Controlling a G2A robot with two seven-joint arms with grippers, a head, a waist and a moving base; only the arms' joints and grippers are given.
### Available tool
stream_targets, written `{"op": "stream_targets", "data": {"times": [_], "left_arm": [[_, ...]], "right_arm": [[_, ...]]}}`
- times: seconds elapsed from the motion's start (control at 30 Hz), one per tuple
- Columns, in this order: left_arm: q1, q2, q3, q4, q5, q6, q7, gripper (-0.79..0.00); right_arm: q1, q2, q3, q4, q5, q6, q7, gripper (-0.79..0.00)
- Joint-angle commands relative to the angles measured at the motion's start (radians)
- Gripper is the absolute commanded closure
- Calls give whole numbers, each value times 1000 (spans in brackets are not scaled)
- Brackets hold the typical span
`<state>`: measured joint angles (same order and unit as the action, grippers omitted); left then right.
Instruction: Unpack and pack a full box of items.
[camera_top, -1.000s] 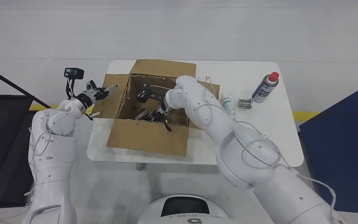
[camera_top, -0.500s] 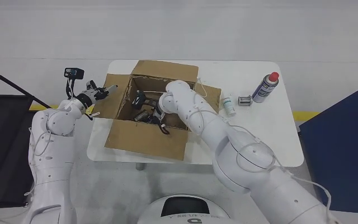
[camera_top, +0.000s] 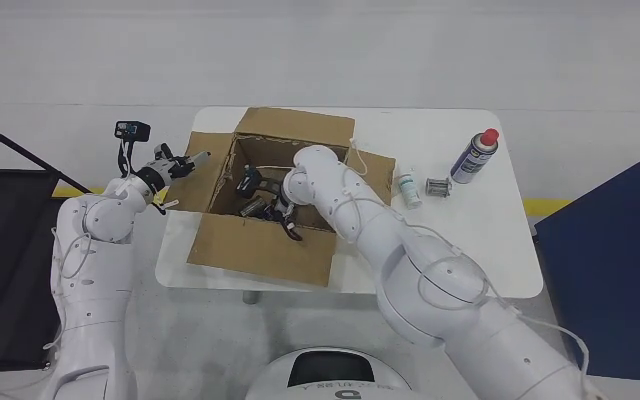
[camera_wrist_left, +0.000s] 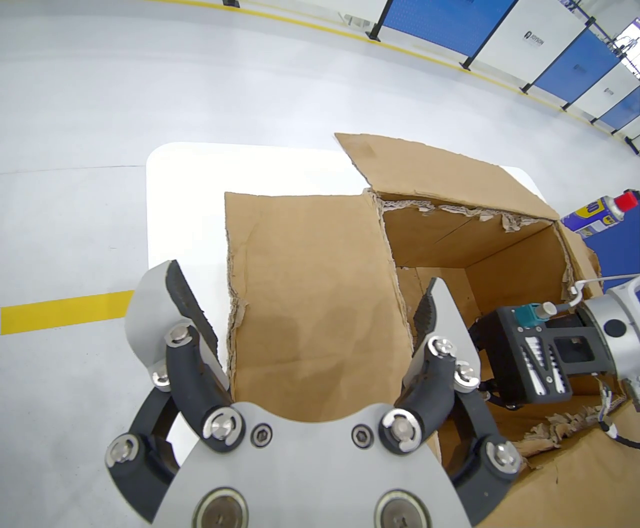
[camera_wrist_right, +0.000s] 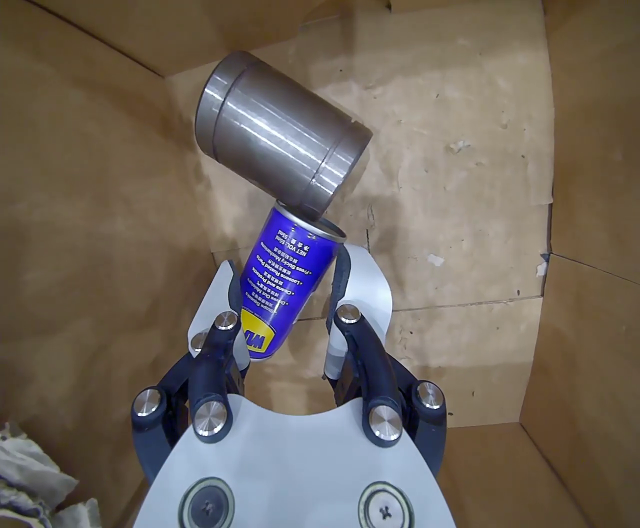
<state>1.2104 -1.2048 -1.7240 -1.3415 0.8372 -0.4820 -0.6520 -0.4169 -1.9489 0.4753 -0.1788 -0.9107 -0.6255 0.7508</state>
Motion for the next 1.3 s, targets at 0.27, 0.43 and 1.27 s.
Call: {"op": "stream_targets", "data": {"times": [0.27,0.43,1.27], "left_arm": [[0,0,0,0,0,0,0,-785],[0,0,0,0,0,0,0,-785],[0,0,0,0,0,0,0,-785]], "right_arm": [[0,-1,-1,1,-4,-2,-2,-388],[0,-1,-1,1,-4,-2,-2,-188],[22,8,-17,-27,-61,13,-71,-785]]}}
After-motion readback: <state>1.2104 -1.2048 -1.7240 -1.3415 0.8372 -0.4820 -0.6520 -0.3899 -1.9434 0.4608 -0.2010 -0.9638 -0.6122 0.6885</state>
